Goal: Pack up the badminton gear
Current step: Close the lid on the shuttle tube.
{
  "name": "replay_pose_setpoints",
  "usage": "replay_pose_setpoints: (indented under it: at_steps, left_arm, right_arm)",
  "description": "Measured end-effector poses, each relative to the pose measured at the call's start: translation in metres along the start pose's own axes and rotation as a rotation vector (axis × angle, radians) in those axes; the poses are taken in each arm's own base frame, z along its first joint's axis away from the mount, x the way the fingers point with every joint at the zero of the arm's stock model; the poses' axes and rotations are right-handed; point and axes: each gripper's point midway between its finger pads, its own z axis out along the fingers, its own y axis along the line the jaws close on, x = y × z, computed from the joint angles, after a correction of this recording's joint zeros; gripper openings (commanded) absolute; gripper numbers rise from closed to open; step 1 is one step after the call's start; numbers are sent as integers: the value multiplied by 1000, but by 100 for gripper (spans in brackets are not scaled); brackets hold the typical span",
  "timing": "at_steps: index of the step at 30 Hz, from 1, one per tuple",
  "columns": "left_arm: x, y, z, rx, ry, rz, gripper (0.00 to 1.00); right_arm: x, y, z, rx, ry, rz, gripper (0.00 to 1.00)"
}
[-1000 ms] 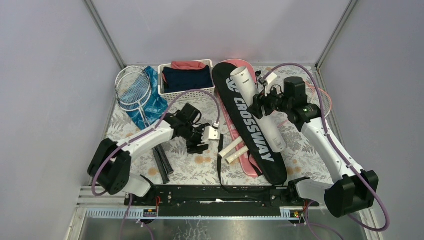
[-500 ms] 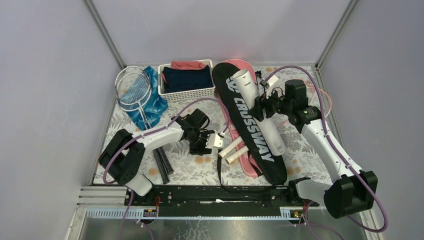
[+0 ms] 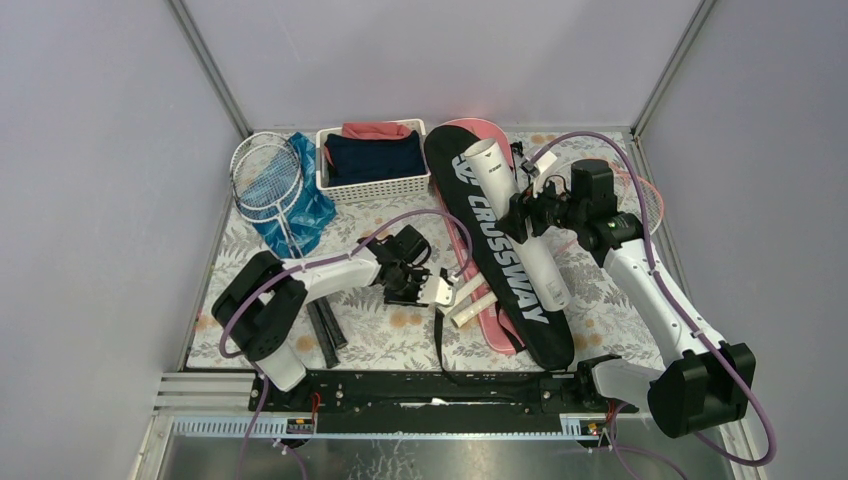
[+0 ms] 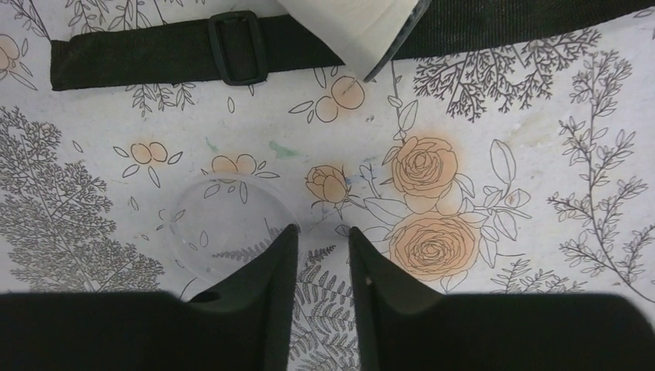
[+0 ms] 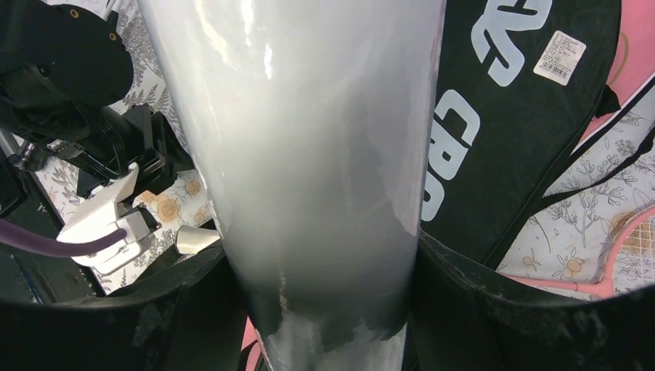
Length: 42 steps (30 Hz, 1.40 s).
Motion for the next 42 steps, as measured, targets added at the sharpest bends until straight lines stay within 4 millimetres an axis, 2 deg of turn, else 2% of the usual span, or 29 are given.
replay_pose_setpoints:
  at_steps: [6,11,14,17,19,23,25,26,29,31,33,42]
  left_arm:
    - [4,5,-1,-32,39,4,0]
    - [8,7,-10,-65,45,-27,0]
    - [5,13,-34,-106,-24,-84,0]
    - [-1,31,-78,-180,-151,-183,0]
    - [-11,47,-118,-243,-268,-234,0]
    - [-44,74,-215,-378,-529,-282,0]
    - [-66,76,-260,-420,-646,-269,0]
    - [-77,73,-277,-425,-693,-258,0]
    - [-110,58,-310,-373,-829,-228,0]
    - [-125,48,-320,-305,-896,-228,0]
    - [-134,43,-319,-241,-930,-244,0]
    - [-160,25,-288,-49,-935,-281,0]
  right_arm:
    - [0,0,0,-2,0,1,46]
    - [0,2,0,-13,-2,-6,46]
    - [2,4,0,-32,3,-33,45]
    - [7,9,0,-73,19,-68,45]
    - [13,13,0,-103,40,-80,44]
    - [23,20,3,-169,89,-97,43]
    - [26,24,3,-196,105,-116,43]
    - [29,26,3,-210,113,-127,44]
    - [35,37,4,-258,133,-174,44]
    - [39,47,4,-296,146,-207,44]
    - [44,57,6,-336,164,-238,44]
    - [51,88,8,-459,183,-312,43]
